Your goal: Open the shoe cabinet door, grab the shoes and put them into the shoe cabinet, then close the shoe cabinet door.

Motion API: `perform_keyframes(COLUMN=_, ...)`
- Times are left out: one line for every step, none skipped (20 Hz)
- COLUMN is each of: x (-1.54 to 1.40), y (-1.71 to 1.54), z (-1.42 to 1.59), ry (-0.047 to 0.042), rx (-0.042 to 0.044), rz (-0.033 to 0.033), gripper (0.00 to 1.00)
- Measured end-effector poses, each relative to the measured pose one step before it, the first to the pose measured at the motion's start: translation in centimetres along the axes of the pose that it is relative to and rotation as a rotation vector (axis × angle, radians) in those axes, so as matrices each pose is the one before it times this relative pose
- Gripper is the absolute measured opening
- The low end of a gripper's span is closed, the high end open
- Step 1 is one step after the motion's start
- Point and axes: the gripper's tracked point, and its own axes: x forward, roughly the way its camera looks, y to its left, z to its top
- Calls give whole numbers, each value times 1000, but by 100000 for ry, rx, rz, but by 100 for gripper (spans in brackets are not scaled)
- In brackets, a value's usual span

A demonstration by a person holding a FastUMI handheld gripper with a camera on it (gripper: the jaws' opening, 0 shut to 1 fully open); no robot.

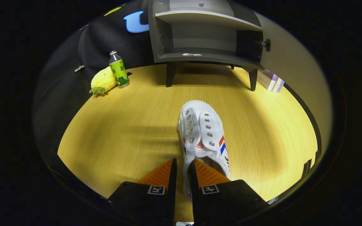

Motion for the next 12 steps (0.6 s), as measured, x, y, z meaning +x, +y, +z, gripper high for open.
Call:
perform_keyframes(x=206, y=60, z=106, ry=-18, rx=370, rz=153, gripper=27)
perform_keyframes(x=292, y=92, z=79, ry=-108, rx=426, rz=-15, gripper=27)
perform_keyframes(x=278, y=76, z=170, ry=-75, rx=486, rz=13, gripper=27)
perform_keyframes(x=269, y=19, z=41, ry=-87, rx=457, rz=-232, gripper=27)
perform_keyframes(x=263, y=-77, z=153, ry=-208, rx=483, rz=-243, gripper=27)
perform_keyframes(x=290, y=45, z=285, ry=-713, rx=665, rz=-38, gripper=27)
perform_keyframes(x=162, y=72, z=189, ry=-477, rx=636, rz=-215, gripper=27)
perform_keyframes(x=307, y=13, z=165, ry=-405, rx=534, rz=-109, gripper=27)
perform_keyframes(x=120, y=-23, z=202, ry=-545, rx=320, rz=-295, gripper=27)
perform_keyframes(x=288, y=4, z=250, ry=-694, rx=147, rz=-298, gripper=27)
perform_keyframes(x=201, y=11, z=283, ry=-662, rx=164, rz=-137, gripper=27)
perform_keyframes(x=157, y=-36, z=109, ry=-620, rx=195, rz=-581, gripper=27)
